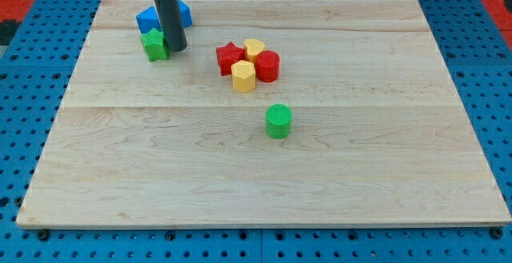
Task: Push the green star into the blue blocks
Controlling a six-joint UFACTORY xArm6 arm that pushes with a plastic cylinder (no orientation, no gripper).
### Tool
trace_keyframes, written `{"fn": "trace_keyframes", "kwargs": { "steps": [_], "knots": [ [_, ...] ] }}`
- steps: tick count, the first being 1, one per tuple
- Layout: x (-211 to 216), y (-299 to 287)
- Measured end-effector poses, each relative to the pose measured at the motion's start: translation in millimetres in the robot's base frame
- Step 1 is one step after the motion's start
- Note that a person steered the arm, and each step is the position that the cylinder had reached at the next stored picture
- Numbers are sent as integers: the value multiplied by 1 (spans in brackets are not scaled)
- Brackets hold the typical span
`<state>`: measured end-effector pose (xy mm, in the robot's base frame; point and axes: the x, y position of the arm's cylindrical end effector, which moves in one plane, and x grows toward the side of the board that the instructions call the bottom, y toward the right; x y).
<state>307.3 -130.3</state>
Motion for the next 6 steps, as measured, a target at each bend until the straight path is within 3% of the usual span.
{"fn": "trace_keyframes", "kwargs": {
  "steps": [1, 2, 4, 5, 6],
  "knots": [
    [46, 10],
    [43, -50],
    [-5, -33],
    [67, -36],
    [172, -7]
  ]
}}
